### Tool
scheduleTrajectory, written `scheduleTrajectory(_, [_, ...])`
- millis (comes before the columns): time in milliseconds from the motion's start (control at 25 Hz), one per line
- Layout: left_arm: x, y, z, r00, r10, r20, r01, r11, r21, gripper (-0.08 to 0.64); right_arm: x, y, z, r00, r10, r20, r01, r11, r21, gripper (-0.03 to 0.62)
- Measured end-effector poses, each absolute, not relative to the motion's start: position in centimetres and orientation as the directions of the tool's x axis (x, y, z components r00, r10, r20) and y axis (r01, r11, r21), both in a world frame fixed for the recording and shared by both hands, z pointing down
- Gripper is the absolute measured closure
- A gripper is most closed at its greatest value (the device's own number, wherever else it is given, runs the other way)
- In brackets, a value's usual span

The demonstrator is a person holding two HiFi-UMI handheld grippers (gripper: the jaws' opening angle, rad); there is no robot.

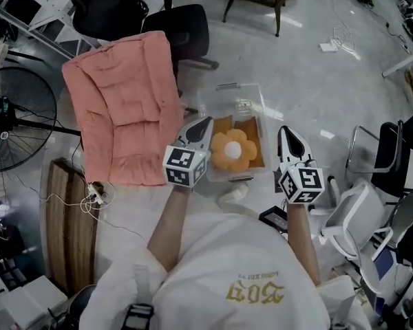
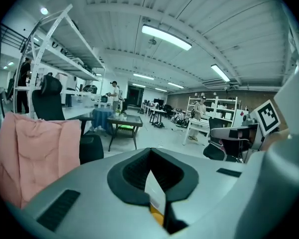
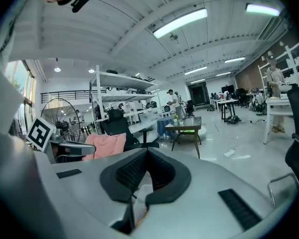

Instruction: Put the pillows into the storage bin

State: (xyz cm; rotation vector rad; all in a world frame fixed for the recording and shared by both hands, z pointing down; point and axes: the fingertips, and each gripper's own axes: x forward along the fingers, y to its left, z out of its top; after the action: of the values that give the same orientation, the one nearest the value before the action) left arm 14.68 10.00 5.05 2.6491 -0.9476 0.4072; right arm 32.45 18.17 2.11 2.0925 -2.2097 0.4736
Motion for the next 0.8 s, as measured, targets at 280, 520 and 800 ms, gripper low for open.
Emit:
scheduleTrajectory(280, [13.3, 10.6, 3.8, 0.739, -0.597, 0.311, -0.666, -0.714, 0.213, 0.548, 30.6, 19.6, 1.6, -0.101, -0.964, 0.246, -0.983, 0.058, -0.177, 0.580])
scheduleTrajectory(520, [13.2, 12.2, 3.1, 0.758, -0.593, 0.272, -0.649, -0.729, 0.217, 0.548, 29.8, 20.9, 1.9, -0.112, -0.961, 0.253, -0.980, 0.064, -0.189, 0.580])
scheduleTrajectory(800, [12.3, 13.4, 2.9, 0.757, -0.584, 0.294, -0.647, -0.733, 0.209, 0.548, 29.0, 21.9, 2.4, -0.117, -0.957, 0.264, -0.972, 0.056, -0.227, 0.580])
